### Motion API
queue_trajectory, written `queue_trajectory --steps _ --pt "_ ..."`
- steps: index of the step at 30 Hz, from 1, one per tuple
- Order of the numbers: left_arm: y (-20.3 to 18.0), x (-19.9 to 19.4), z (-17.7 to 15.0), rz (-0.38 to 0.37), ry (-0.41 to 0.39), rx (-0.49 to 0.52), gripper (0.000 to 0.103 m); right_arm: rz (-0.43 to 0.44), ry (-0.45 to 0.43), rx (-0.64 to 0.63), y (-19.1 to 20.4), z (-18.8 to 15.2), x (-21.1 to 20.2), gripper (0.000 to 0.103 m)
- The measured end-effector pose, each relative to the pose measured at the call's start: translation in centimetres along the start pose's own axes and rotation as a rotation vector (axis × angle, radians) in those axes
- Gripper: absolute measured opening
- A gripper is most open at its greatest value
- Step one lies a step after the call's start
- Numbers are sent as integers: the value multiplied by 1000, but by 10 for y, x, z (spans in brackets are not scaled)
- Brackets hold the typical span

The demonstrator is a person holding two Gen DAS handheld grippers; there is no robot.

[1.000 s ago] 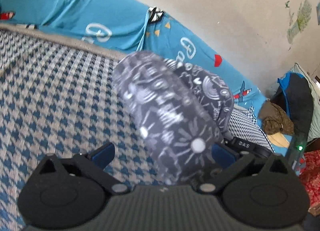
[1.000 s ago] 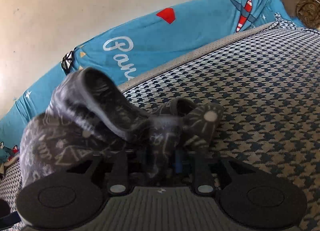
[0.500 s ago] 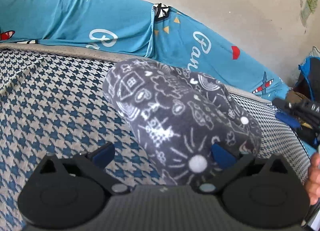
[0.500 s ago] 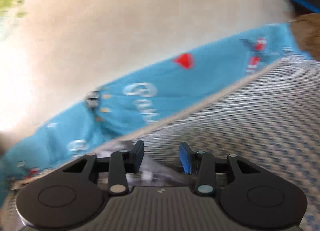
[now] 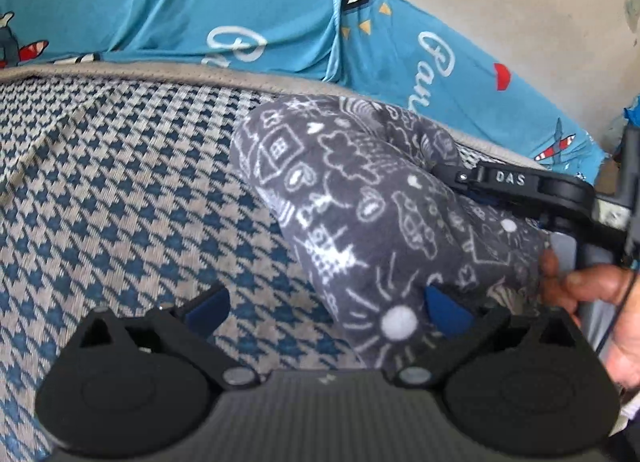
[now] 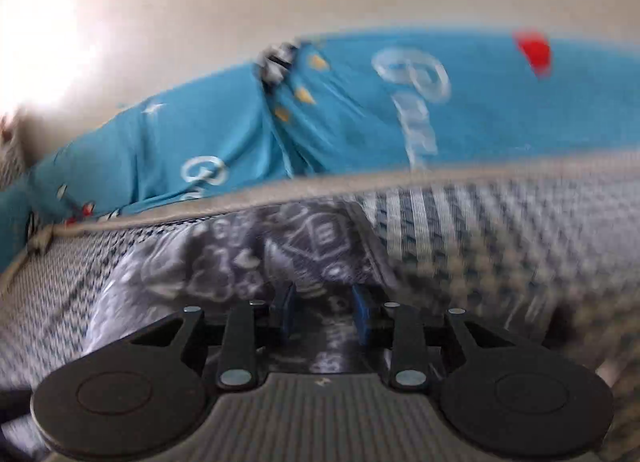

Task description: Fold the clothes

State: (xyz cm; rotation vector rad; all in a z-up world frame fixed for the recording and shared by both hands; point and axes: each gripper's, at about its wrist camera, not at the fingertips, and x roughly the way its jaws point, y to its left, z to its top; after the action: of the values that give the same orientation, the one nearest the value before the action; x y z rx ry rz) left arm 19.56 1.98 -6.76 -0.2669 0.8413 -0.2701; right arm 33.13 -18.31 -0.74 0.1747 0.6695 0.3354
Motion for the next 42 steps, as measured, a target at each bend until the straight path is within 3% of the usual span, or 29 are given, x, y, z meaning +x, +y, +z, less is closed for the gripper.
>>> queue_trajectory --steps 2,8,11,14,21,28,34,42 --pt "0 2 2 4 10 -4 103 6 9 69 -7 2 9 29" --pt "-2 -7 8 1 12 -10 103 -44 18 31 2 7 13 29" --pt "-4 -20 16 -44 -40 -19 103 -58 20 5 8 12 0 30" --pt "-6 -29 25 -69 -101 -32 103 -19 -6 25 7 17 -17 30" --pt "1 -11 43 -3 -131 -126 103 47 33 38 4 16 -48 30" --pt "-4 3 56 45 -166 -76 103 65 49 62 5 3 -86 30" --pt "-10 17 62 102 -146 -37 103 29 89 60 9 -8 -88 30" --pt "8 35 56 79 -74 -148 103 -22 170 86 3 -19 -65 31"
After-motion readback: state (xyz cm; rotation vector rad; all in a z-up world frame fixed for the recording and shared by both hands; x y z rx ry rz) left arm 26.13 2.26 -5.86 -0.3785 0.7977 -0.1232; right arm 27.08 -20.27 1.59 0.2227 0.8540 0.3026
